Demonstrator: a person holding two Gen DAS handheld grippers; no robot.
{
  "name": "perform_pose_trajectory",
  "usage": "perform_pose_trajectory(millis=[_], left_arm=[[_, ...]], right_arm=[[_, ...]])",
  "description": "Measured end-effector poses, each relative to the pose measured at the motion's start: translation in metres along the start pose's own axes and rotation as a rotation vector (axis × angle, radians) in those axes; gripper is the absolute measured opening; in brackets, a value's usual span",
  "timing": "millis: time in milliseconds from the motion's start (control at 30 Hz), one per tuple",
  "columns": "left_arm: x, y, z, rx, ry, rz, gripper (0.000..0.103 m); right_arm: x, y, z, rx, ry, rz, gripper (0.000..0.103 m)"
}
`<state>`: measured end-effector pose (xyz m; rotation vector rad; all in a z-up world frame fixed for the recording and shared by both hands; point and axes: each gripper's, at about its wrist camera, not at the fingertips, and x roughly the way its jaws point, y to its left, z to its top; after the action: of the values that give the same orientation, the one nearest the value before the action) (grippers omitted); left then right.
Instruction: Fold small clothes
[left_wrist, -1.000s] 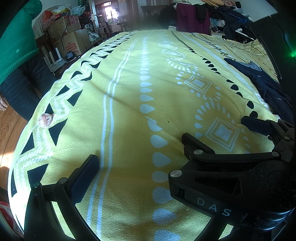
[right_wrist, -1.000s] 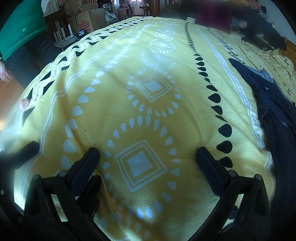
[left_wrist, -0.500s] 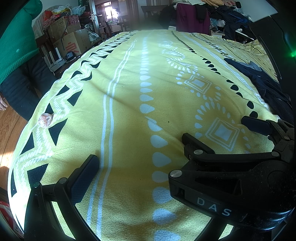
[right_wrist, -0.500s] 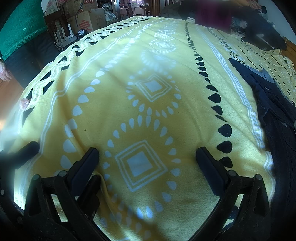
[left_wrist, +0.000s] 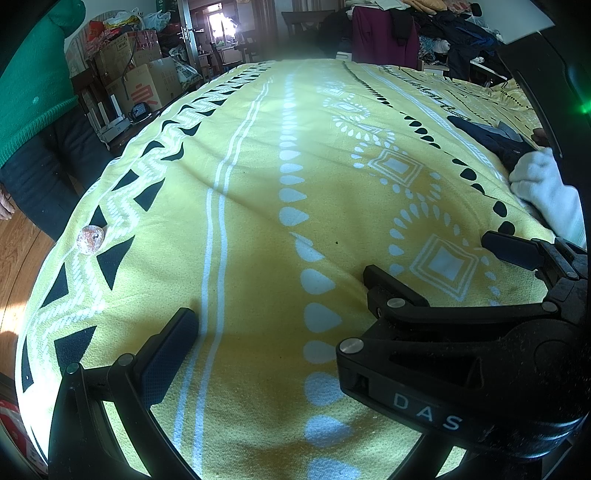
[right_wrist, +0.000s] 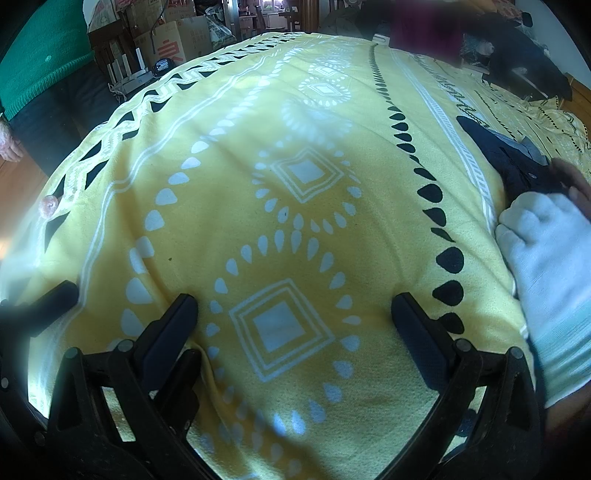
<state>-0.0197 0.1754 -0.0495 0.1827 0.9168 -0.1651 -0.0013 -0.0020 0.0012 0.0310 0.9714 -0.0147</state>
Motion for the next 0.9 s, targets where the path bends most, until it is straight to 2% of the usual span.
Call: perform_pose_trajectory(millis=[900], left_arm=[[0.0001, 0.0013, -0.0002, 0.000, 0.000, -0.001, 0.103]], right_arm=[[0.0016, 0.0016, -0.0002, 0.001, 0.000, 0.002, 0.103]])
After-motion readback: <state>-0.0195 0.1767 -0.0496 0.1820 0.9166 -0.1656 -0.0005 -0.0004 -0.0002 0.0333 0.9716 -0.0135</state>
